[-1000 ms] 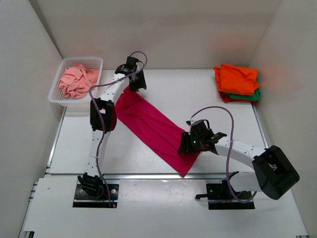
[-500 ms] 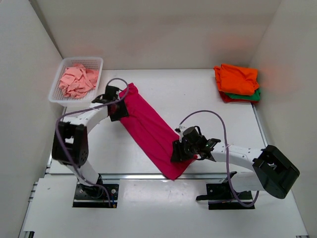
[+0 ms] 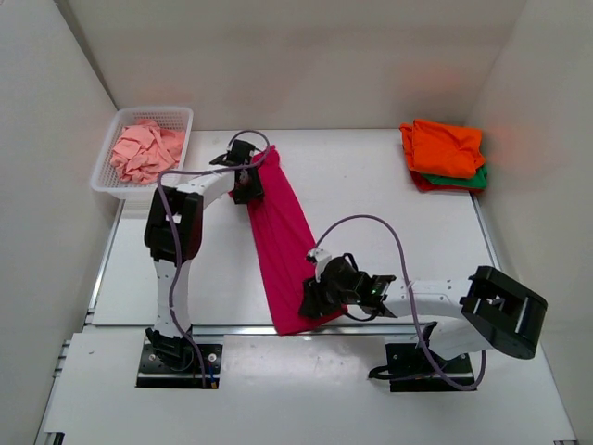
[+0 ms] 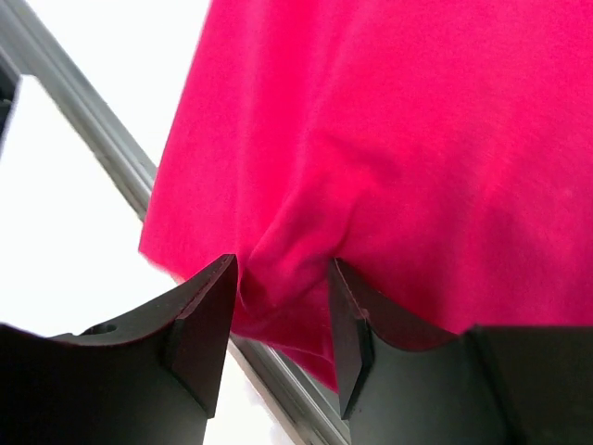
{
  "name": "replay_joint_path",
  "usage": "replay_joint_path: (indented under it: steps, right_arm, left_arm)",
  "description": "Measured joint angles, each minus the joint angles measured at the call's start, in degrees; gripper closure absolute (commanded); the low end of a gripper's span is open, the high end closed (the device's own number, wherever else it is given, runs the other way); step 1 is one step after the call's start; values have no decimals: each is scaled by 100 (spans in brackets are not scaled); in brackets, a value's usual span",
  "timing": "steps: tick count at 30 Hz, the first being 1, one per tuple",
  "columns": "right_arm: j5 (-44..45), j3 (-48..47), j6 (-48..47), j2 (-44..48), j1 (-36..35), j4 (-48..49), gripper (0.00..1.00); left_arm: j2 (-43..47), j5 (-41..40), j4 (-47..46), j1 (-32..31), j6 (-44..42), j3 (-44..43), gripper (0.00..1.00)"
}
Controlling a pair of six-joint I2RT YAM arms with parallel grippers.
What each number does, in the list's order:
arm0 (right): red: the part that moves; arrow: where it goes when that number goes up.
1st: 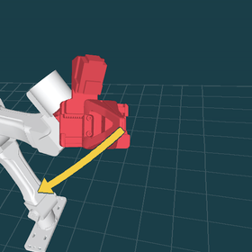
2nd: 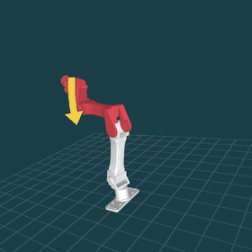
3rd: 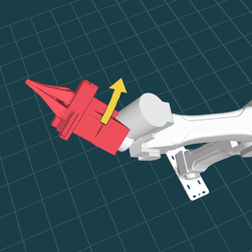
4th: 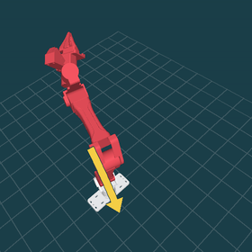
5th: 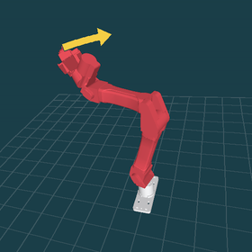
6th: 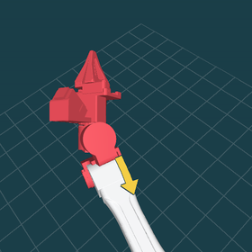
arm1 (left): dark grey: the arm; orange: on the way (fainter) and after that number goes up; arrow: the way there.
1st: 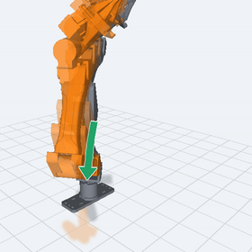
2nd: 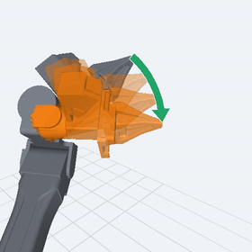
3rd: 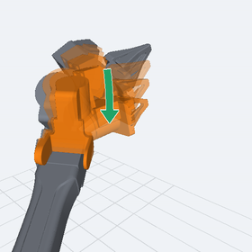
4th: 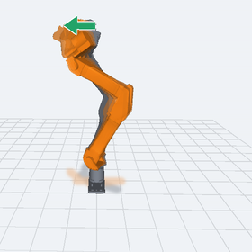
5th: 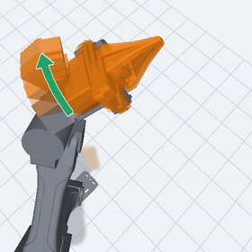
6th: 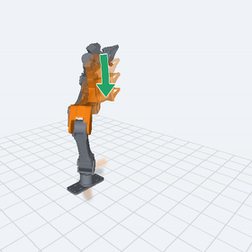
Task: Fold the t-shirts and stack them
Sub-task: Rotate the tshirt 90 degrees
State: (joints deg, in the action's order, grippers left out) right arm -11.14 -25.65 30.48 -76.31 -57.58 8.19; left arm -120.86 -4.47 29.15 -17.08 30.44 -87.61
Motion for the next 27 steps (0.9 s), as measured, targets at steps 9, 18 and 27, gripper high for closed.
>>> replay_joint_path:
  steps: [9, 18, 27]
  right_arm:
    - [184, -916, 66, -1370, -420, 828, 58]
    - [-247, -1207, -402, -1784, -264, 1073, 57]
    - [-953, -1856, -1410, -2081, -153, 369, 54]
  left_arm:
    - [-1762, 140, 997, -197, -389, -2962, 46]
    - [-2861, 485, 2352, -162, -649, -5235, 45]
    - [957, 802, 1333, 358, -695, -769, 39]
